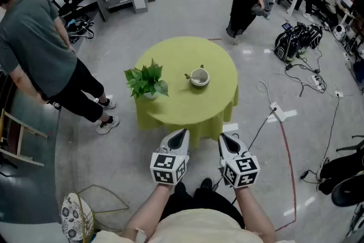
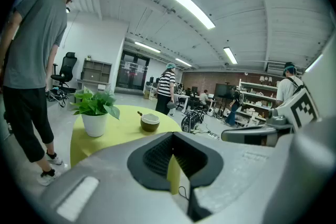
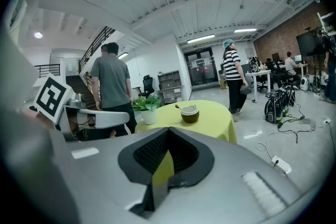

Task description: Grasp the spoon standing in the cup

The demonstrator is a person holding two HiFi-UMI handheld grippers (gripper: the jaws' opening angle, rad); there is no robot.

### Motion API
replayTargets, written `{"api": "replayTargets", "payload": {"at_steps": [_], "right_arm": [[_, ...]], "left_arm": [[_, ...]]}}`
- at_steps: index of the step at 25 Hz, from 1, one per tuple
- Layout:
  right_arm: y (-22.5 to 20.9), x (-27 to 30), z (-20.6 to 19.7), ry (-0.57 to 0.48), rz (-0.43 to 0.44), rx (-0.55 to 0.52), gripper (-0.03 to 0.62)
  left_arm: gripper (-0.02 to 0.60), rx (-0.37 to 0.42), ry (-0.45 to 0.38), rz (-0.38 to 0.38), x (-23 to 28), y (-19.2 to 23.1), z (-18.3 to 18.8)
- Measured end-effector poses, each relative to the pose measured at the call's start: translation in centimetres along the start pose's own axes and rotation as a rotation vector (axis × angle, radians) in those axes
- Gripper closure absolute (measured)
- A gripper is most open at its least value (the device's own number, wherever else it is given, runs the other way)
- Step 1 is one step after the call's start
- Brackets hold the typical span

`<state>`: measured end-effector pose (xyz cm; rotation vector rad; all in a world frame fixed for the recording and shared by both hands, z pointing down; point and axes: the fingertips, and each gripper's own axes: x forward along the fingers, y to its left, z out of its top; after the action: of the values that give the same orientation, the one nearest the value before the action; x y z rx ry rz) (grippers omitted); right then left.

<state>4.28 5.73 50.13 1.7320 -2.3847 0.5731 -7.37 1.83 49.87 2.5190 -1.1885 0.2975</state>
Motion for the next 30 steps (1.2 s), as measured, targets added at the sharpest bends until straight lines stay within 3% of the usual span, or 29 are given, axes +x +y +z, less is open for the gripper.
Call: {"api": "replayTargets", "payload": {"at_steps": [17, 30], "right_arm": [[-1.0, -2.1, 0.1, -0.022, 0.044, -0.002, 0.592], [-2.5, -1.6, 0.0, -0.01, 0.058, 0.012, 0.592]], "left_arm": [[0.577, -0.016, -0.024, 0.036, -0.1, -1.3, 0.6], [0.518, -0.03, -0.015, 0.062, 1.3, -1.1, 0.8]]}}
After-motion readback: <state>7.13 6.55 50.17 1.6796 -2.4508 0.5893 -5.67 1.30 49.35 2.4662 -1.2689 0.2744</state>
